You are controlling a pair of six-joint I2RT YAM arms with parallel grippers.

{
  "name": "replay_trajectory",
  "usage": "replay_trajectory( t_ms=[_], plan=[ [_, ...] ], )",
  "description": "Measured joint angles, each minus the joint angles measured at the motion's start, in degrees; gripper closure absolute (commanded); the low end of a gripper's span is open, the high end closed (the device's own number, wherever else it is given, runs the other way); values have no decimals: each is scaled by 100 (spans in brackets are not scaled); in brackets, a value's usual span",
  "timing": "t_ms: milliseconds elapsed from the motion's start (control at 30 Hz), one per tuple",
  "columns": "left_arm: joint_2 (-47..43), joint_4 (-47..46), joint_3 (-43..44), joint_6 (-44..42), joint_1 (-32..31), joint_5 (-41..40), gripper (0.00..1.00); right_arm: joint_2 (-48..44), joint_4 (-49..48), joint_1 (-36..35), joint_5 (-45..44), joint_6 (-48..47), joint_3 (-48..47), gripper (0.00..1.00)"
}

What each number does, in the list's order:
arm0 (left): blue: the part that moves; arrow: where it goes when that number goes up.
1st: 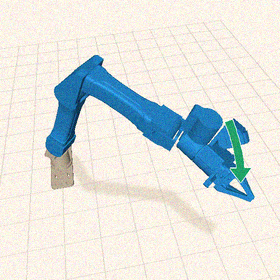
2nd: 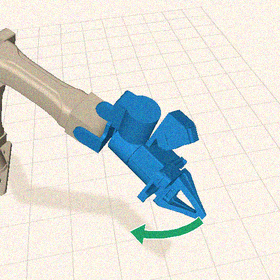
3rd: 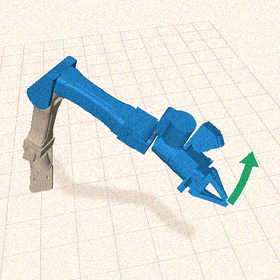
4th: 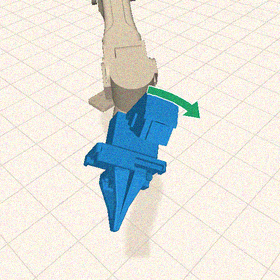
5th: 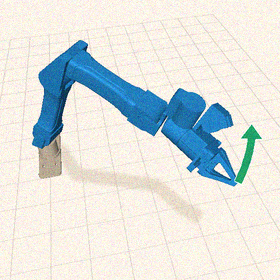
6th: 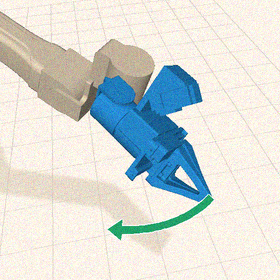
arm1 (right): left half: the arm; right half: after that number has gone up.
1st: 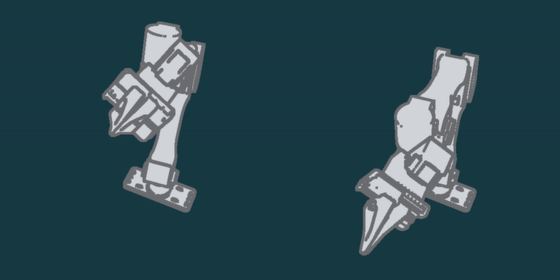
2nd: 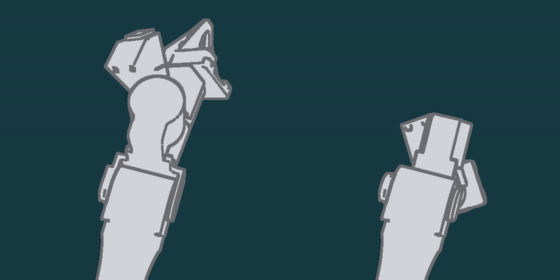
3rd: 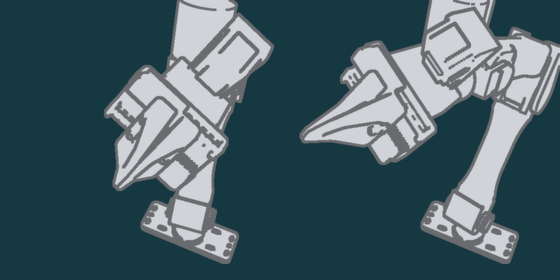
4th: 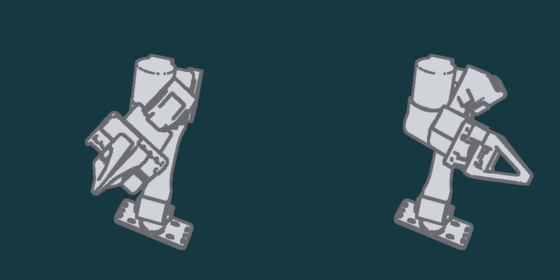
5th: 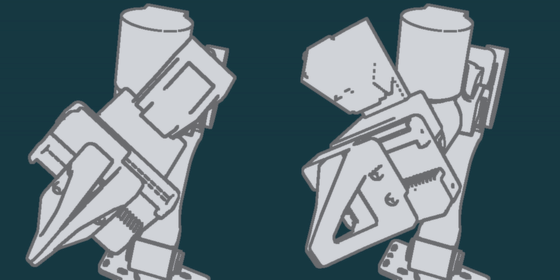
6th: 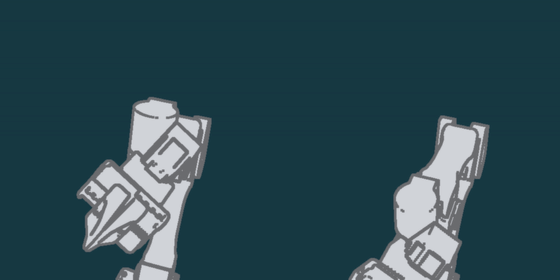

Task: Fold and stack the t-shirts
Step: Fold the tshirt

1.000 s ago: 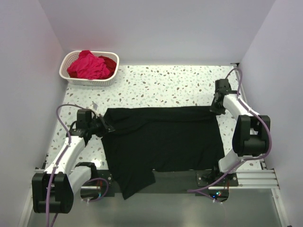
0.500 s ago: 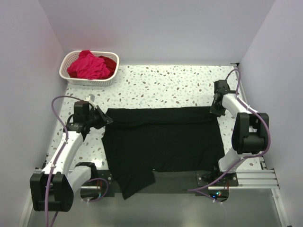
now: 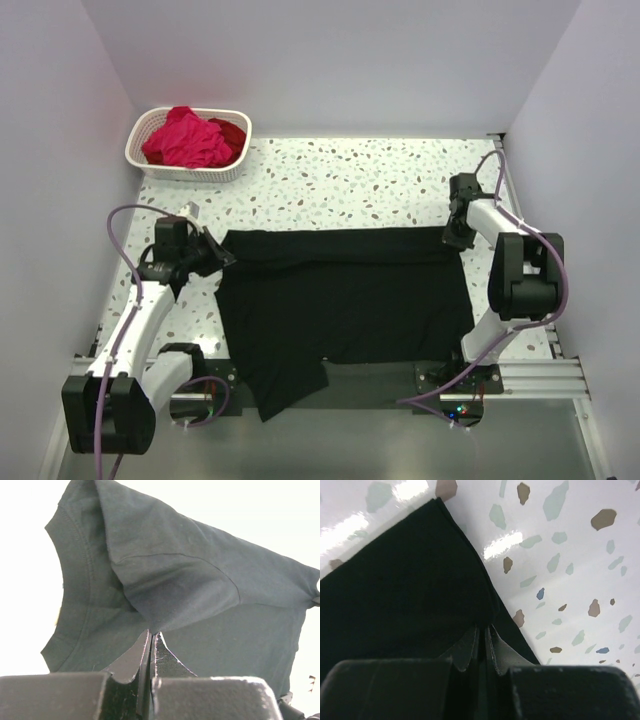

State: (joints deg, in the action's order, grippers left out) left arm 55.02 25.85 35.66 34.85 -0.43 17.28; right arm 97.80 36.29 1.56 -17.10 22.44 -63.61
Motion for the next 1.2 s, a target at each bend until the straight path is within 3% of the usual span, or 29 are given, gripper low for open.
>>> replay_trajectory(
  t_ms=[300,500,567,667,900,1200],
  plan=[
    [-31,-22,-280,-111,0,-92,100,234,13,0,-85,52,116,67],
    [125,-114,-472,-146,0,85,100,-216,68,-2,-162,61,116,45],
    [122,-129,-492,-149,0,98,100,-501,109,-26,-170,46,92,45],
    [120,-144,-494,-149,0,109,100,-802,83,-68,-127,48,31,54],
    [57,-136,-507,-153,0,136,100,-734,-168,-85,157,120,310,68],
    [-175,15,-258,-273,0,-87,100,-249,-479,116,343,229,739,70]
  ],
)
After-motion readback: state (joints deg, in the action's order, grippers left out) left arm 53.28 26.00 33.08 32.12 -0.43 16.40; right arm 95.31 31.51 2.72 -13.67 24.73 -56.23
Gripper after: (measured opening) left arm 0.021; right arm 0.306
